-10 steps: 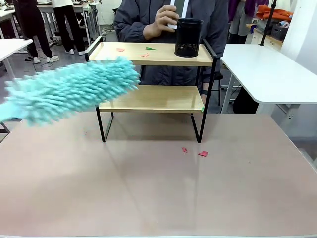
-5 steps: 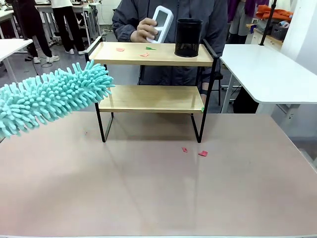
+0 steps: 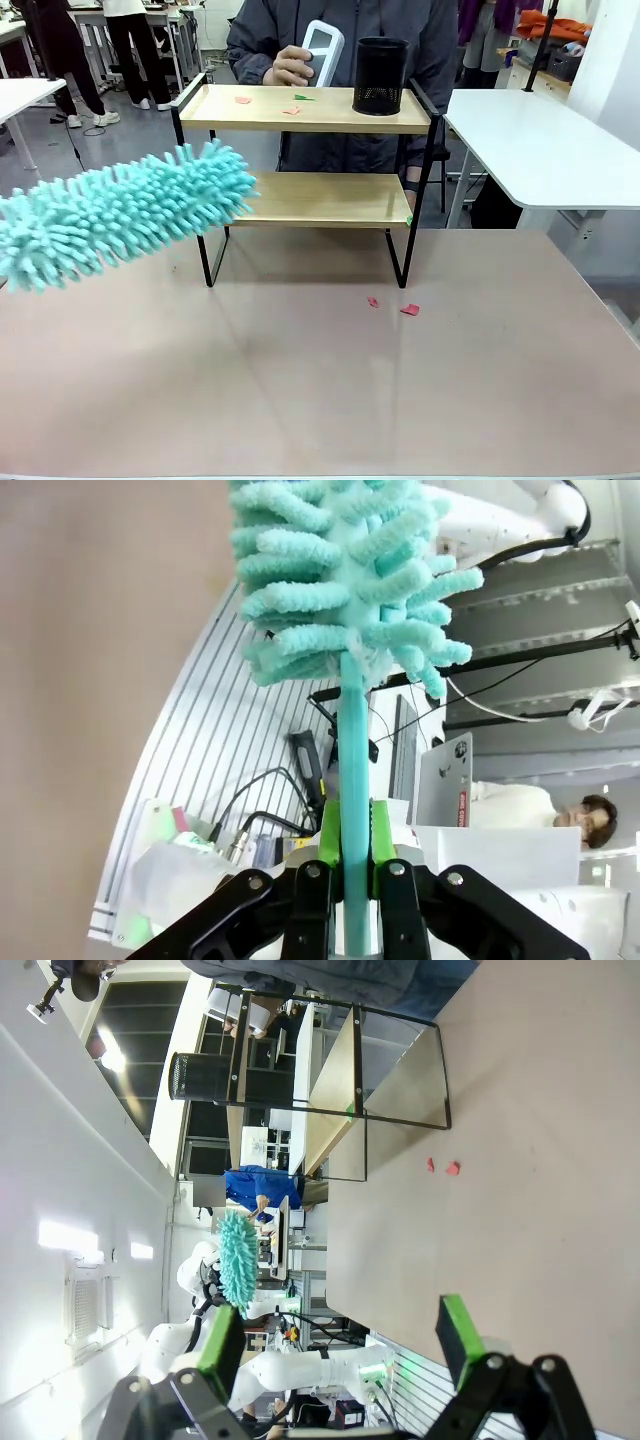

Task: Clean the shelf.
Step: Clean the specific tier of the Shelf with the Duster once objects are removed.

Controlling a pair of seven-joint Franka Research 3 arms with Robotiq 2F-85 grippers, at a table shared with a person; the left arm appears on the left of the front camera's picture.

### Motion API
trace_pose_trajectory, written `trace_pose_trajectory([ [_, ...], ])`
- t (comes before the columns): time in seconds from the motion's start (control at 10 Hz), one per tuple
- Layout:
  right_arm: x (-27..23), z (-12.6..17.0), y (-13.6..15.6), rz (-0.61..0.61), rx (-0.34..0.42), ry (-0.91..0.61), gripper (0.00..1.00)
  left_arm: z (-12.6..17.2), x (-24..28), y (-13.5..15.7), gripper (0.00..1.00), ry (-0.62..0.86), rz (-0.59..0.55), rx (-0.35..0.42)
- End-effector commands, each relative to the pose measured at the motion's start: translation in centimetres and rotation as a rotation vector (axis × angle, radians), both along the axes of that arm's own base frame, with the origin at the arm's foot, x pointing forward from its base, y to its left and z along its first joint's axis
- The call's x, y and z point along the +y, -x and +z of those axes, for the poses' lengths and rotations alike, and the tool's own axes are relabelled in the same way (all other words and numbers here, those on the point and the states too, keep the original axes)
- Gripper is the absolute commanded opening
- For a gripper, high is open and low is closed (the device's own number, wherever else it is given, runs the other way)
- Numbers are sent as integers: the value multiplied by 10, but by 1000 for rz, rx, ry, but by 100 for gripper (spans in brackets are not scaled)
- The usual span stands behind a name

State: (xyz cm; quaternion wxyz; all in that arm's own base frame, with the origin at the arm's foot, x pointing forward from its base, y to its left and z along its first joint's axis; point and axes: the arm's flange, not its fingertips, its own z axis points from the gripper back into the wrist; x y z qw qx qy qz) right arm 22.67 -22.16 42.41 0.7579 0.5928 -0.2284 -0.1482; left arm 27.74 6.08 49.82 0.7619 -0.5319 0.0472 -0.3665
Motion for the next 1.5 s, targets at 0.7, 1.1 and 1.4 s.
trace_pose_trajectory([
  [0.7, -1, 2, -2, 0, -38, 0, 100, -14, -187, -38, 12, -261, 110, -98],
  [1.1, -1, 2, -2, 0, -38, 0, 100, -14, -223, -73, 12, -229, 314, -147],
  [1.4, -1, 2, -2, 0, -38, 0, 100, -18, -247, -99, 12, -244, 301, -174],
])
